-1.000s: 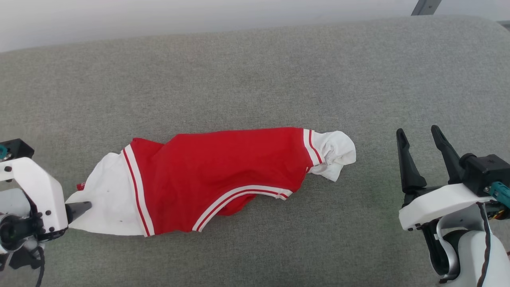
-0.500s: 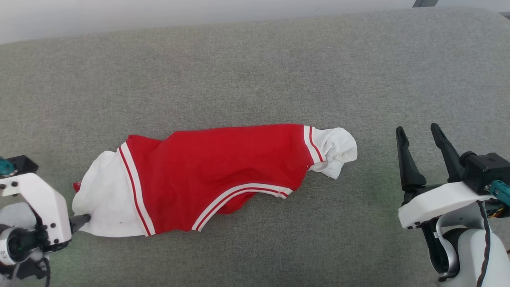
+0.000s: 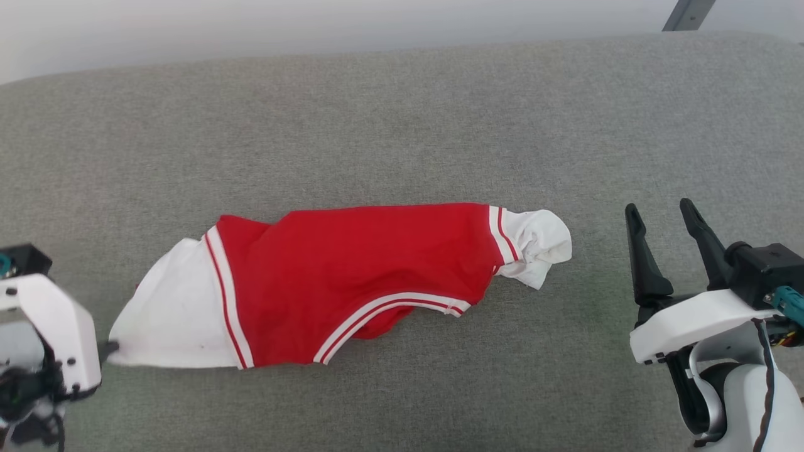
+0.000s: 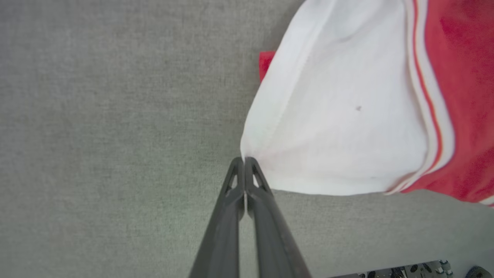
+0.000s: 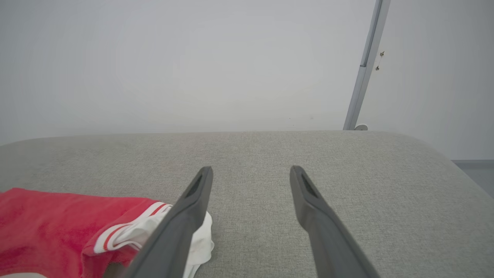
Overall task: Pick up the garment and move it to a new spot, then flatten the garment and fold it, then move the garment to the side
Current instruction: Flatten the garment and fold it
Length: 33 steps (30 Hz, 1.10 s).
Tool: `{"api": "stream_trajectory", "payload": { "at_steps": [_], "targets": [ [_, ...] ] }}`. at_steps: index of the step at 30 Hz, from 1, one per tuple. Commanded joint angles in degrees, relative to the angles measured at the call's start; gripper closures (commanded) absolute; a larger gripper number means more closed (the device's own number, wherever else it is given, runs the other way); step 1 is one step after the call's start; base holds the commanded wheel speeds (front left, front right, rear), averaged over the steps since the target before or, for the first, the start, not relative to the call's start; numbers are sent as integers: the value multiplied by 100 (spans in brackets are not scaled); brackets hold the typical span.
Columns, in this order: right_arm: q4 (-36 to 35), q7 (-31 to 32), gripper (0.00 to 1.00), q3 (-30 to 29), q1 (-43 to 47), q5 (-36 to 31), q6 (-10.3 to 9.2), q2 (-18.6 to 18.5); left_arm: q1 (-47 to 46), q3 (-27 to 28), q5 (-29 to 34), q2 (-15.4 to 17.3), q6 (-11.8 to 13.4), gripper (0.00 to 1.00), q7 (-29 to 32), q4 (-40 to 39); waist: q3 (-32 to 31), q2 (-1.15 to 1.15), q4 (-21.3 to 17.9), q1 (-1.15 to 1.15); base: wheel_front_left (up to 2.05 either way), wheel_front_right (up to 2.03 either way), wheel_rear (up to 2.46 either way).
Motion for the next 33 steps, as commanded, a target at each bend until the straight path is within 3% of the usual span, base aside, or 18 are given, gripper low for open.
{"api": "stream_trajectory", "payload": {
  "at_steps": [1, 8, 17, 18, 22, 28, 33],
  "targets": [
    [-25, 40, 0, -15, 59, 10, -2, 1, 201, 11, -56, 111, 138, 100, 117, -148, -30, 0, 32, 0, 0, 0, 0],
    [-90, 84, 0, -30, 81, -8, -2, 1, 745, -44, -148, 327, 540, 100, 358, -610, -43, 0, 94, 0, 0, 0, 0],
    [-88, 121, 0, 47, -15, 36, -2, 1, 696, -311, -66, -175, 444, 100, 217, -83, 18, 0, 88, 0, 0, 0, 0],
    [-86, 129, 0, 49, -23, 36, -2, 1, 651, -315, -56, -267, 415, 69, 155, 15, 22, 0, 85, 0, 0, 0, 0],
    [-96, 153, 0, 55, -37, 34, -2, 0, 435, -289, -28, -476, 340, 0, -32, 356, 10, 0, 64, 0, 0, 0, 0],
    [-98, 192, 0, 4, 43, 53, -2, 1, 324, -226, 13, -360, 310, 0, -63, 454, -73, 0, 74, 0, 0, 0, 0],
    [-70, 283, 0, 25, 118, 88, -2, 1, 391, -92, 27, -280, 252, 0, -321, 92, -169, 0, 99, 0, 0, 0, 0]
  ]
}}
